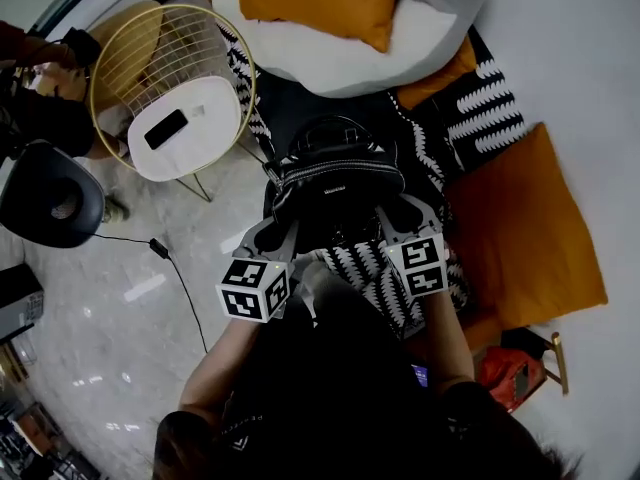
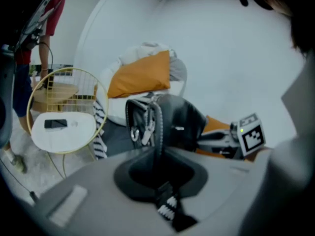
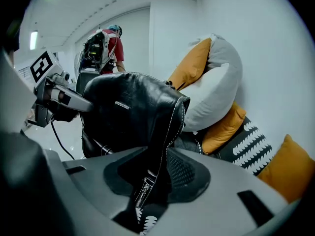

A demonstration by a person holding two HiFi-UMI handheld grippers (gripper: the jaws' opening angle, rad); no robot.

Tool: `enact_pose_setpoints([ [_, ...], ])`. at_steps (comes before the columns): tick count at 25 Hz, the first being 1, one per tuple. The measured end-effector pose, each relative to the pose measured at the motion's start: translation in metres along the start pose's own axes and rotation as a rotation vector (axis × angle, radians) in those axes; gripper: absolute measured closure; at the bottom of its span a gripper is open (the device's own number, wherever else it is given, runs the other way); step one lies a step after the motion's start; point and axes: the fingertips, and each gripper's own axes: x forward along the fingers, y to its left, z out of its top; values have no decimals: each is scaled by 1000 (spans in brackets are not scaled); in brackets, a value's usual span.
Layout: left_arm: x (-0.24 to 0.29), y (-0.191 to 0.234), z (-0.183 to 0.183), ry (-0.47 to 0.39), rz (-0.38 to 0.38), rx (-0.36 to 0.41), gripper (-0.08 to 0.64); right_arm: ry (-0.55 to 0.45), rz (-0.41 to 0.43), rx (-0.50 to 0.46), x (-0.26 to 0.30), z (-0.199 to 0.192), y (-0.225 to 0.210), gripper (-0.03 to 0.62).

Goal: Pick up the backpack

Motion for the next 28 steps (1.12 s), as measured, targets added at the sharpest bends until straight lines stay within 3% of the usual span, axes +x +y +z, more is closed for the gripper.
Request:
enact_pose_setpoints([
  [16,-49,-15,47,-94,-123,186,525,-107,-161,115,-70,34,27,477],
  [28,-111,2,81,-172,-174,224,525,-159,-218,119,-116,83,76,477],
])
